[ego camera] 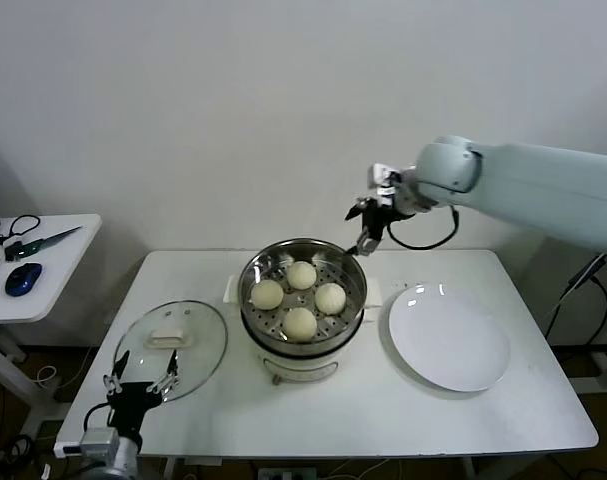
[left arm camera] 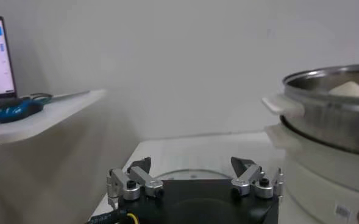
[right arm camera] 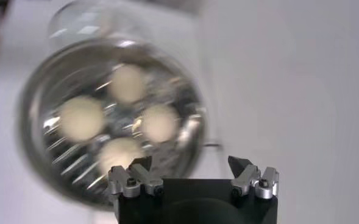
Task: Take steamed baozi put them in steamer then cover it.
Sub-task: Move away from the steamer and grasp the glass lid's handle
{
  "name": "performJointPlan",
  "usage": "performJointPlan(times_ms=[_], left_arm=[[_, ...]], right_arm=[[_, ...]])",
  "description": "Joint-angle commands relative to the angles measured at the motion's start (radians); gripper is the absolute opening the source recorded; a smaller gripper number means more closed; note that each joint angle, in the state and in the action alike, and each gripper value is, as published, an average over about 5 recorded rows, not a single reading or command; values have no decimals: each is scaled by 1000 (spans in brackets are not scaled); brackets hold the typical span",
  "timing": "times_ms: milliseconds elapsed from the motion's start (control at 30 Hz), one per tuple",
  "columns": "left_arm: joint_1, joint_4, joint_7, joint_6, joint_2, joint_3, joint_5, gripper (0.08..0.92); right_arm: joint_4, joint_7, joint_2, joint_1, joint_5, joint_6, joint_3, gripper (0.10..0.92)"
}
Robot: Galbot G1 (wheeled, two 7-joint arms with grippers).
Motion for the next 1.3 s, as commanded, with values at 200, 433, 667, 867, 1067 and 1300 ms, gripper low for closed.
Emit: performJointPlan(times_ms=[200,433,667,867,1067,1300], left_arm=[[-27,4,-10,-23,12,5,-6,823],[-53,21,-7,-85,40,2,71,823],[-74,40,-7,-166,62,5,155,823],[-64,65,-35,-215,84,5,276,823],[-25,98,-169,-301,140,4,632,823],[-14,205,-383,-270,187,12,1216,823]], right_arm=[[155,518,-329,-1756,-191,294,1915,823],[199,467,-42,-2209,-316,510,2266,823],[177,420,183,-2385,-367,645,2309,823],[152,422,289,-2416,-390,722,2250,823],[165,431,350,-2411,-423,733,2198,823],[205,428,382,-2421,-449,722,2164,823]])
